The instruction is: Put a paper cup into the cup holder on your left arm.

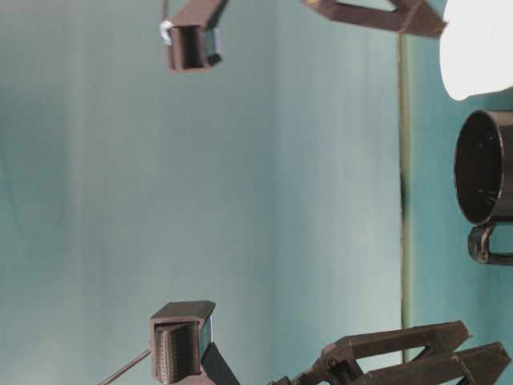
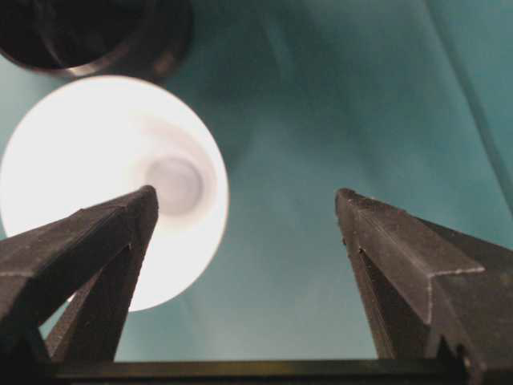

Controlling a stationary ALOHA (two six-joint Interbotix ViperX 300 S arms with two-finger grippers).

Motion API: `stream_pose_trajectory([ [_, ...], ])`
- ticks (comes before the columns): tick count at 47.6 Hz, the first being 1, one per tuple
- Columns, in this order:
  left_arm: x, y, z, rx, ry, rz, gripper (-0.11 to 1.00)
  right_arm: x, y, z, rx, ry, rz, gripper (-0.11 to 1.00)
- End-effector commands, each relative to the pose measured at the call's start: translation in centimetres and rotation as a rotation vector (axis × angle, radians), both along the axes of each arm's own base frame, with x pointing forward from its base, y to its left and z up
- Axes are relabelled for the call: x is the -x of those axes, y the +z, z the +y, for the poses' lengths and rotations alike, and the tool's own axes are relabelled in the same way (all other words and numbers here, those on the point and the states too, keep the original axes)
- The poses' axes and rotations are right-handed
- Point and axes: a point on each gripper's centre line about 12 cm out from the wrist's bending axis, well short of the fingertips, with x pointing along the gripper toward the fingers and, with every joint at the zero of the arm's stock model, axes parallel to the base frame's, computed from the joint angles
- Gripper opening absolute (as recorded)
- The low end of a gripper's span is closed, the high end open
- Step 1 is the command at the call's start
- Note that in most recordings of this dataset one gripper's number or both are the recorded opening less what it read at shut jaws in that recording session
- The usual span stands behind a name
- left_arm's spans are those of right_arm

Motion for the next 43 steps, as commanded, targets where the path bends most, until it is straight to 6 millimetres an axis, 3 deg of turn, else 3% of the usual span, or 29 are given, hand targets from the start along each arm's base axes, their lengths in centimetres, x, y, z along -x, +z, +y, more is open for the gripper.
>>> stream_pose_trajectory([
  [1,-0.2,0.7,-0.1,-0.003,-0.006,-0.025,0.83,-0.4,0.4,0.1,-0.003,0.000,-0.011,0.97],
  [18,-0.2,0.5,0.0,-0.004,-0.006,-0.022,0.83,-0.8,-1.1,1.1,-0.022,0.015,0.033,0.96],
  [30,-0.2,0.4,0.0,-0.003,-0.004,-0.018,0.83,-2.5,-1.6,1.0,-0.024,0.018,0.051,0.92],
  [36,-0.1,0.3,0.0,0.002,0.001,-0.014,0.83,-2.6,-1.6,0.9,-0.025,0.017,0.060,0.82],
  [43,0.0,0.2,0.0,0.002,0.001,-0.012,0.83,-2.1,-1.7,1.2,-0.034,0.019,0.084,0.53],
])
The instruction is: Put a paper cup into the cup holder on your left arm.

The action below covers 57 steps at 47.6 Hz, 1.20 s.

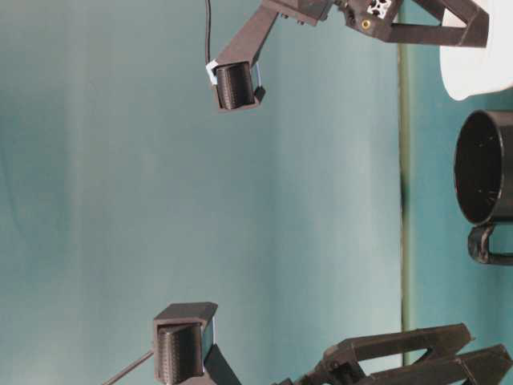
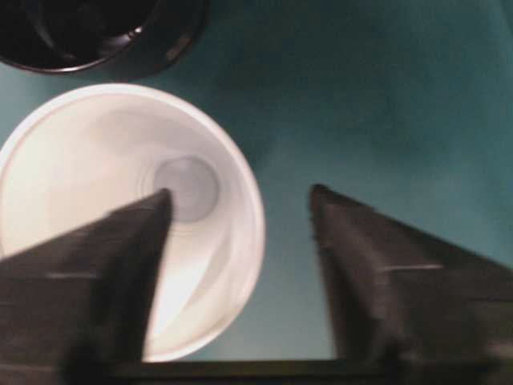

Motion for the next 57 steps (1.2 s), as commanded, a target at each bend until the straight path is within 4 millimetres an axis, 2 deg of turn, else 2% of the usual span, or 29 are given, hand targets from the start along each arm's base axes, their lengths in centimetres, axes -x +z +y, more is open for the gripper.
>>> stream_pose_trajectory([
  [1,-0.2,0.5,-0.1,0.000,-0.001,-0.020,0.83,-0.2,0.7,0.4,-0.011,-0.008,-0.012,0.46],
  [8,0.0,0.3,0.0,-0.001,-0.002,-0.014,0.83,0.1,1.1,0.6,-0.036,-0.049,-0.015,0.12],
  [14,0.1,0.2,0.0,0.000,0.000,-0.009,0.83,0.4,1.8,0.6,-0.064,-0.110,-0.037,-0.02],
  [25,0.2,0.1,0.0,0.000,0.000,-0.006,0.83,1.2,4.5,0.6,-0.091,-0.165,-0.097,-0.04],
  [37,0.1,0.1,0.0,0.000,0.000,-0.008,0.83,1.6,9.4,0.0,-0.101,-0.198,-0.117,-0.04],
  [42,0.0,0.1,0.0,0.000,0.000,-0.009,0.83,0.6,11.3,-0.3,-0.100,-0.200,-0.156,-0.04],
  [47,0.0,0.1,0.0,0.000,0.000,-0.009,0.83,-0.8,12.3,-0.5,-0.100,-0.198,-0.185,-0.04],
  [52,0.0,0.1,0.0,0.000,0.000,-0.009,0.83,-2.5,12.6,-0.7,-0.093,-0.192,-0.189,-0.04],
  [57,0.0,0.1,0.0,0.000,0.000,-0.008,0.83,-4.1,11.8,-1.1,-0.078,-0.189,-0.159,-0.04],
])
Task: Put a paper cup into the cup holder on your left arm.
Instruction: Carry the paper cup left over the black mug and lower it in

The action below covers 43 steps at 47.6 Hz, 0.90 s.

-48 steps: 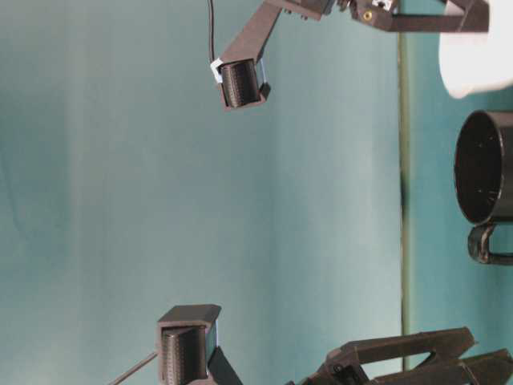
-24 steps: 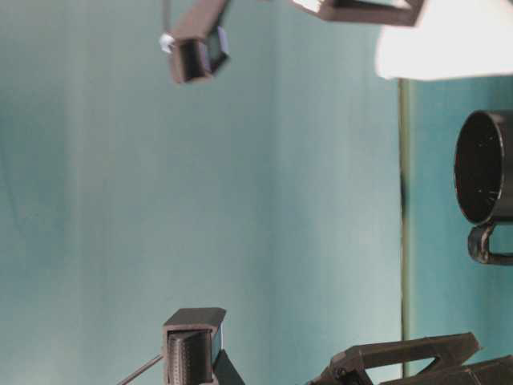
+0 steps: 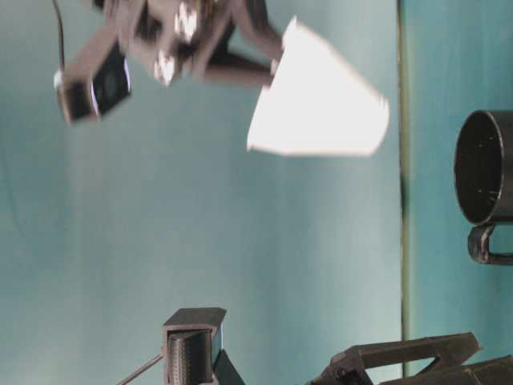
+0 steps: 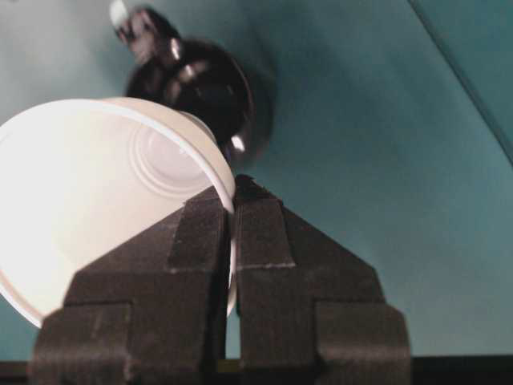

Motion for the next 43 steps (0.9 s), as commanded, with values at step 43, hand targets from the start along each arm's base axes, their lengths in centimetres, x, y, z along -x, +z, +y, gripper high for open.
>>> stream_pose_trajectory([
  [43,-0.3,0.4,0.6,0.000,0.017,-0.023,0.83,-4.3,-6.5,-0.8,0.000,0.004,0.186,-0.04],
])
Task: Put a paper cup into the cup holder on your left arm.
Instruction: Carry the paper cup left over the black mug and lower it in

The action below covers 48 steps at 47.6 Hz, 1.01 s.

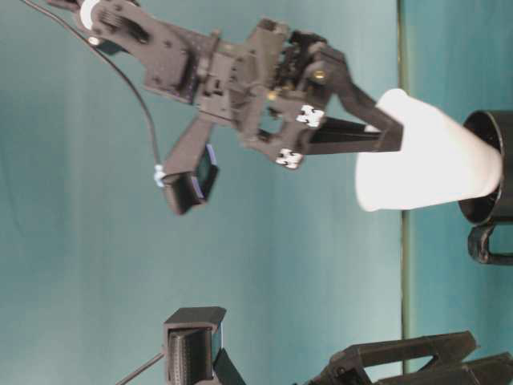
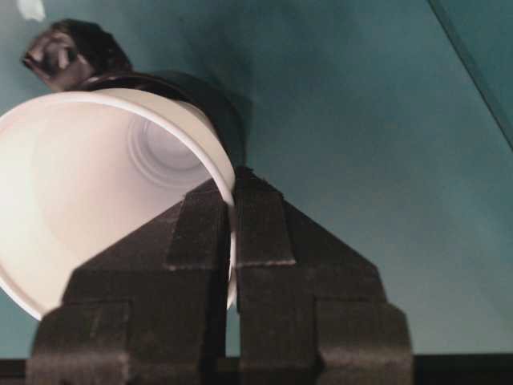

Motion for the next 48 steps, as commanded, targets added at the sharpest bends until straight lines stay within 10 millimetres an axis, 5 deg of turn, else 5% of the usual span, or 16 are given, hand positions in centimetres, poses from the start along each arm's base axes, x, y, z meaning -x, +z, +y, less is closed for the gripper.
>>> stream_pose_trajectory([
  [1,-0.3,0.4,0.1,-0.001,0.002,-0.023,0.83,-0.3,0.4,-0.1,0.004,-0.005,-0.027,-0.04],
  [48,-0.5,0.1,0.8,0.000,0.025,-0.015,0.83,-0.3,-1.4,1.1,-0.007,0.022,0.046,-0.04],
])
